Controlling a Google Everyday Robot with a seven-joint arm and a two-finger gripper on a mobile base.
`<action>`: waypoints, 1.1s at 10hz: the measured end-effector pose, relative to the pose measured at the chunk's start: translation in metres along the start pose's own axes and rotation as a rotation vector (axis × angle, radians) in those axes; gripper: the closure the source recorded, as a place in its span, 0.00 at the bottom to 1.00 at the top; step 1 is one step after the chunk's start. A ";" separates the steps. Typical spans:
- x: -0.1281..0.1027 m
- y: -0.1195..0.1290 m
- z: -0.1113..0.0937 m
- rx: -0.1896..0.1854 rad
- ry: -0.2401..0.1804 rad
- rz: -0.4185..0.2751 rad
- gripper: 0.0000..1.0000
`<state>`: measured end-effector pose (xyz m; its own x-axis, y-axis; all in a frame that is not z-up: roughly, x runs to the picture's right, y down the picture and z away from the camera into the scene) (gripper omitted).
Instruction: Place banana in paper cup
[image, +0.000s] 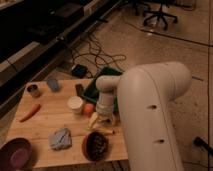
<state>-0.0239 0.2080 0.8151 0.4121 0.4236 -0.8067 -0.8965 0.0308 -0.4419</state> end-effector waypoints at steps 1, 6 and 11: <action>0.000 0.001 0.001 -0.001 0.006 -0.001 0.20; 0.007 0.008 0.010 -0.019 0.045 -0.011 0.22; 0.011 0.016 0.031 -0.053 0.102 -0.020 0.67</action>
<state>-0.0383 0.2410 0.8114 0.4467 0.3291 -0.8320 -0.8793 -0.0104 -0.4762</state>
